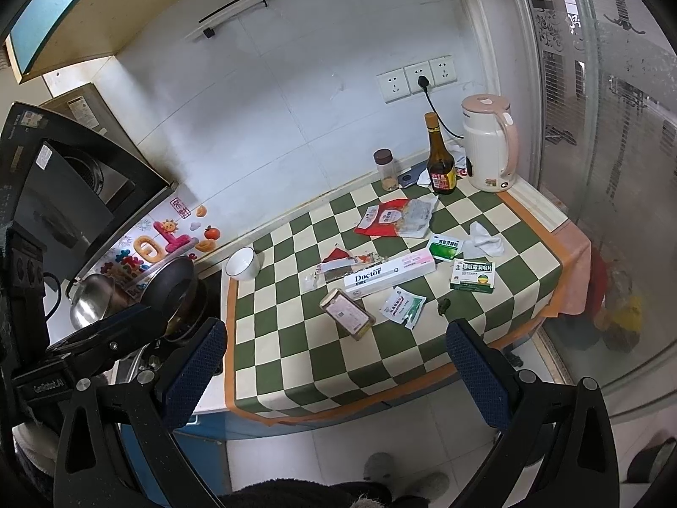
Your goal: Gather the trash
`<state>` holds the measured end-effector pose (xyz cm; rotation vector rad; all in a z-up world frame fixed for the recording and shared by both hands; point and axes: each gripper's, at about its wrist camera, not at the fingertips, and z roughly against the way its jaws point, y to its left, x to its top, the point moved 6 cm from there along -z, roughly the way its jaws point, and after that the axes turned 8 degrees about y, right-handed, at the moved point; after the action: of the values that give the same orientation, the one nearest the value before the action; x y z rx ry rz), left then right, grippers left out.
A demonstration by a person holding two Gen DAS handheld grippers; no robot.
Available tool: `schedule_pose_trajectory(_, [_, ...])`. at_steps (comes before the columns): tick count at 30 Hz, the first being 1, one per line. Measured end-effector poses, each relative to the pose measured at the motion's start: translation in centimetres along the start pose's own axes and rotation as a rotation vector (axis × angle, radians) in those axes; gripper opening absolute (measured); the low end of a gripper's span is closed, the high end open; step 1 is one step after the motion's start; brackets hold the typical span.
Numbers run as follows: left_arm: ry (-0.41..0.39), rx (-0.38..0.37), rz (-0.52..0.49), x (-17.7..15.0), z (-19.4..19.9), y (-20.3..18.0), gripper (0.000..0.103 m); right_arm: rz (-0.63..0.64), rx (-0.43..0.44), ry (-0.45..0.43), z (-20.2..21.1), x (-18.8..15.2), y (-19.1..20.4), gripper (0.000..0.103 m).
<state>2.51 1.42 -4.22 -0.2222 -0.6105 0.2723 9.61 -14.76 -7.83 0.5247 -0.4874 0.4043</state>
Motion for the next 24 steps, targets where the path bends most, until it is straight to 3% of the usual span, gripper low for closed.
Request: schedule_pose_trajectory(24, [0.006,-0.006,-0.002,0.3,0.1,-1.4,0.103,-0.001,0.001,0.001,-0.1,0.1,-0.1,0.103])
